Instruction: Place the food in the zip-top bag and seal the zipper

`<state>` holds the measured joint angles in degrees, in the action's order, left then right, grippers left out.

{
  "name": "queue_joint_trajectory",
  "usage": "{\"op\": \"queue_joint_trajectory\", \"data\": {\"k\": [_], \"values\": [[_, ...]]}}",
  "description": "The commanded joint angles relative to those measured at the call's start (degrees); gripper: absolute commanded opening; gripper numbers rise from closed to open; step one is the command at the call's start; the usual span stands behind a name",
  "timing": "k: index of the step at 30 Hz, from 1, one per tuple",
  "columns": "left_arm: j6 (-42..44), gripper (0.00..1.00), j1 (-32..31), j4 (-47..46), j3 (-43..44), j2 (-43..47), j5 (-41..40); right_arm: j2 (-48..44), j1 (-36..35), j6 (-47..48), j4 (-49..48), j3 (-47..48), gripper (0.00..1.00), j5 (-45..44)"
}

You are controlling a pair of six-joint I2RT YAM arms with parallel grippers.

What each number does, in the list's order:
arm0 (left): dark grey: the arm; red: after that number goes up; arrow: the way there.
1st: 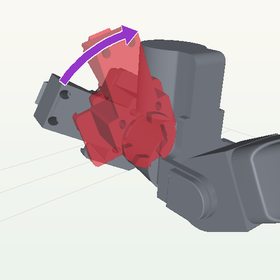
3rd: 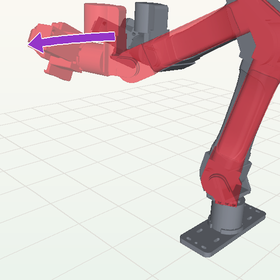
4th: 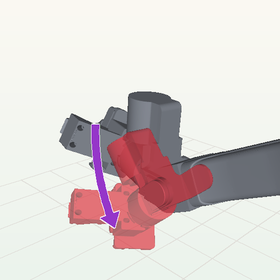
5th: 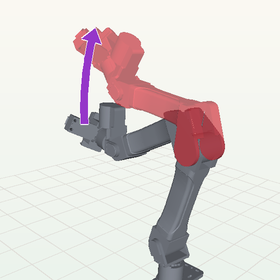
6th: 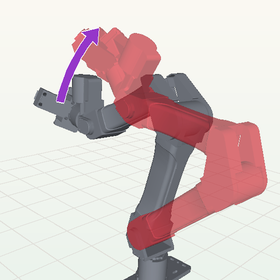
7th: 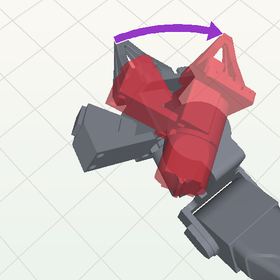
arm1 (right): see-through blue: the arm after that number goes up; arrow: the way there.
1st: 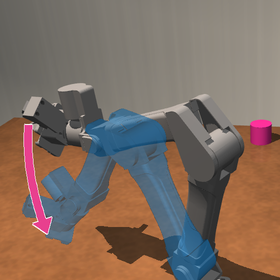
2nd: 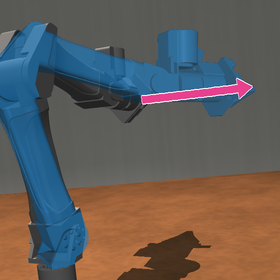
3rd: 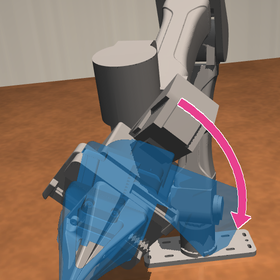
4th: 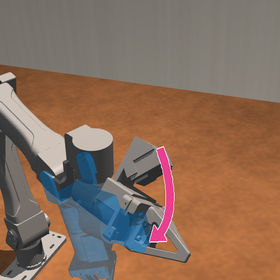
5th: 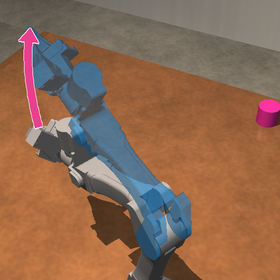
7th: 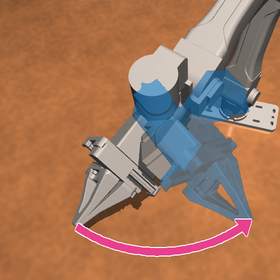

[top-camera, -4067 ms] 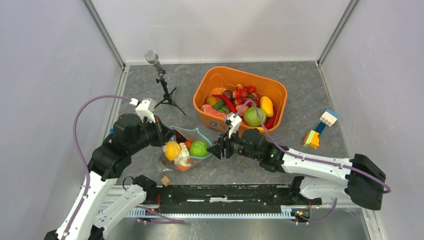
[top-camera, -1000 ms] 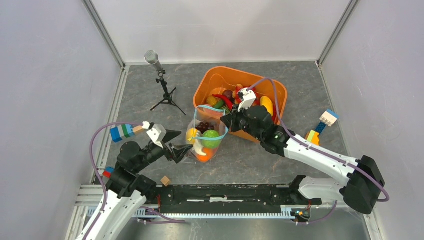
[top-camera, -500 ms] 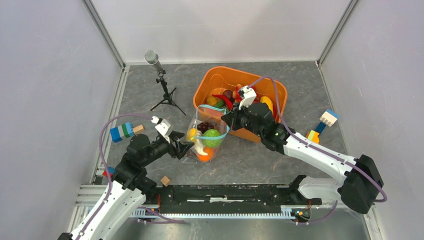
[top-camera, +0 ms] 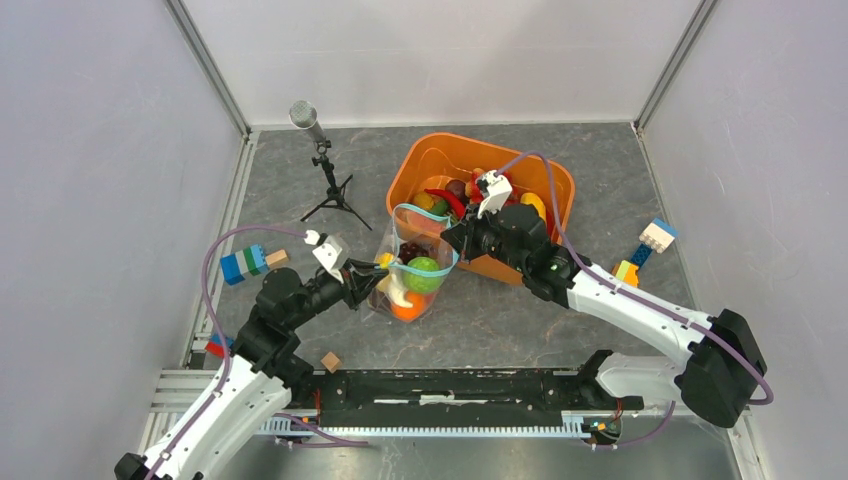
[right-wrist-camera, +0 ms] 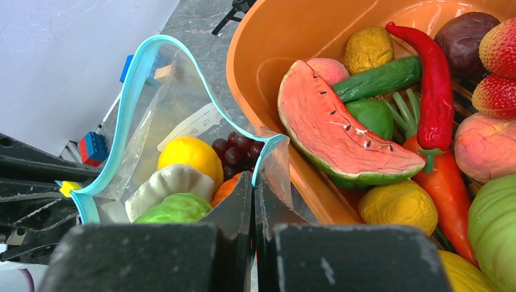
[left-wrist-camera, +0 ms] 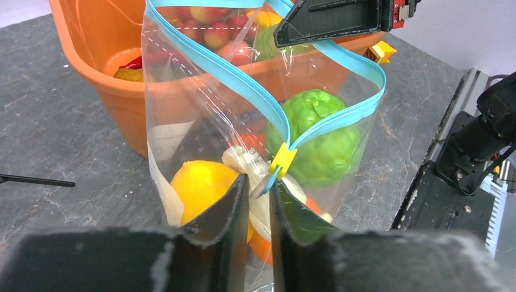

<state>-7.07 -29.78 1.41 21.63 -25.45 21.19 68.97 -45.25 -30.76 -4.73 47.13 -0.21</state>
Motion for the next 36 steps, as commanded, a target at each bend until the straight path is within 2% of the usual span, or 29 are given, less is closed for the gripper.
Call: {"op": "queue_joint_trajectory", "data": {"k": [1,5,12,16,19,23,29,36], "values": [[-0.6,0.17,-0.3,-5.1,-0.3,0.6,0.6,-0.9,0.3,-0.1,-3.9,0.2,0.01,0.0],[-1.6,0.02,-0.3,-6.1,-1.1,2.5,0.7,-1.2,0.4,-0.2,-4.0,-0.2,0.02,0.0],[-1.5,0.02,-0.3,-6.2,-1.3,8.7,-0.2,-3.1,0.4,0.0,-2.3,-0.3,0.04,-1.4],[1.1,0.02,-0.3,-1.9,1.7,12.0,-1.1,-4.3,0.4,-2.1,-0.9,-1.0,0.0,-3.7],[2.7,0.02,-0.3,2.2,3.9,12.8,-1.1,-5.8,0.3,-3.6,3.9,-1.1,0.0,-7.9],[2.9,0.02,-0.3,2.6,4.9,14.3,-1.4,-10.8,-0.3,-4.4,8.9,-3.0,0.0,-12.6],[3.6,0.02,-0.3,1.9,5.4,12.8,1.8,-16.9,-2.7,-5.9,15.1,-4.4,0.0,-16.6],[3.8,0.02,-0.3,0.5,5.9,11.5,3.8,-21.5,-6.6,-8.8,17.9,-6.1,0.0,-23.2]]}}
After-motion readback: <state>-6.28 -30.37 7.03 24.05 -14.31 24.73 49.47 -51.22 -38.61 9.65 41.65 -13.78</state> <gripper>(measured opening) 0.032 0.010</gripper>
